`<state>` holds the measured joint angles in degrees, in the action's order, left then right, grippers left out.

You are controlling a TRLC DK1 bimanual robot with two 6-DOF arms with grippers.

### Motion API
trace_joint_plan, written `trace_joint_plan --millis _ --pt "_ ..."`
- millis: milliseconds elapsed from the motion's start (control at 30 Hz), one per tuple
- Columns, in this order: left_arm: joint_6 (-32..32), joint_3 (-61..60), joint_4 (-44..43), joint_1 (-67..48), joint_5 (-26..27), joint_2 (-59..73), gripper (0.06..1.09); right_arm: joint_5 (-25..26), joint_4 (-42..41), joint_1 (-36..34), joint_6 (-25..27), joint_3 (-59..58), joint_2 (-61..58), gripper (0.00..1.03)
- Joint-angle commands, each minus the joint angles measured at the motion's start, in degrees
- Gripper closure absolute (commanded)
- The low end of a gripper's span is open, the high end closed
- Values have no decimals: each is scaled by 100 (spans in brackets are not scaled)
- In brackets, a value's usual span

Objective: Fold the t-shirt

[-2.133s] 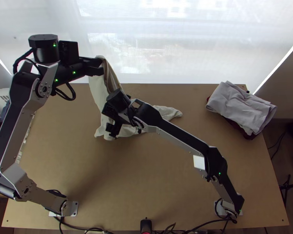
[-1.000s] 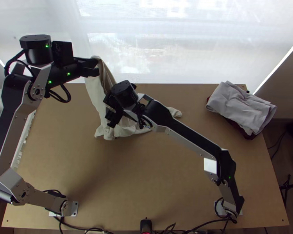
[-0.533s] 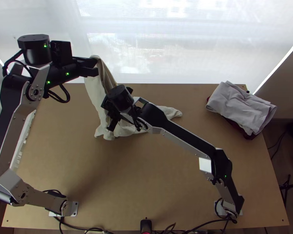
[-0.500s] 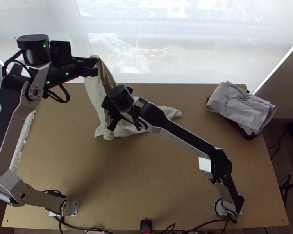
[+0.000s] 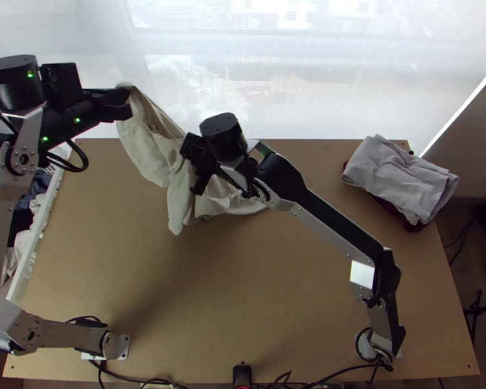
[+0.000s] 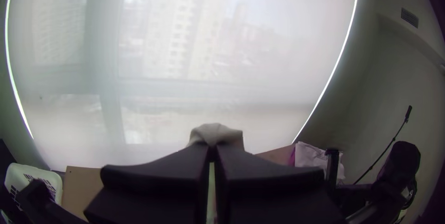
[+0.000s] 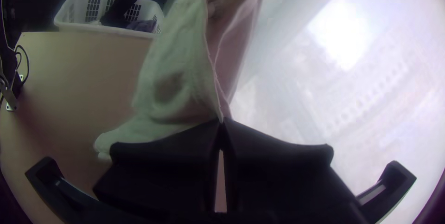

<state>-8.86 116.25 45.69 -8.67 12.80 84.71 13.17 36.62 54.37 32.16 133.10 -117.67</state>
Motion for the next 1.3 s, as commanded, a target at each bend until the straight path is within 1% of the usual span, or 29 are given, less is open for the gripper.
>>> trace_joint_plan --millis 0,100,200,300,400,467,567,667,833,1000,1100,1267 --pt "7 -5 -16 383 -172 -552 105 406 -375 153 809 50 464 100" --pt "95 3 -78 383 -313 -912 105 590 -683 364 1354 50 578 100" --pt "245 21 -131 374 -629 -1272 105 696 -876 584 1714 50 613 100" --pt "315 3 -201 392 -1016 -1642 105 705 -1192 777 1969 50 640 100" --pt "394 -5 -236 506 -1253 -1993 105 705 -1649 970 2312 41 640 100" --pt "482 -85 -333 568 -1543 -2239 105 696 -1983 1085 2549 32 605 100" --pt "570 -366 -702 629 -2053 -2670 105 669 -2273 1243 2875 32 543 100" --pt "605 -612 -974 937 -2167 -3039 105 626 -2458 1348 3077 41 517 100" --pt "675 -1192 -1827 1526 -2159 -3558 105 634 -2616 1383 3244 41 534 100" --pt "605 -1684 -2407 1675 -2150 -3470 105 731 -2423 1366 3235 -109 728 100" --pt "526 -2001 -2715 1570 -2141 -3241 105 880 -2177 1331 3209 -522 1009 100" --pt "447 -2273 -2750 1007 -2141 -2661 105 1021 -2133 1041 3103 -1603 1721 100"
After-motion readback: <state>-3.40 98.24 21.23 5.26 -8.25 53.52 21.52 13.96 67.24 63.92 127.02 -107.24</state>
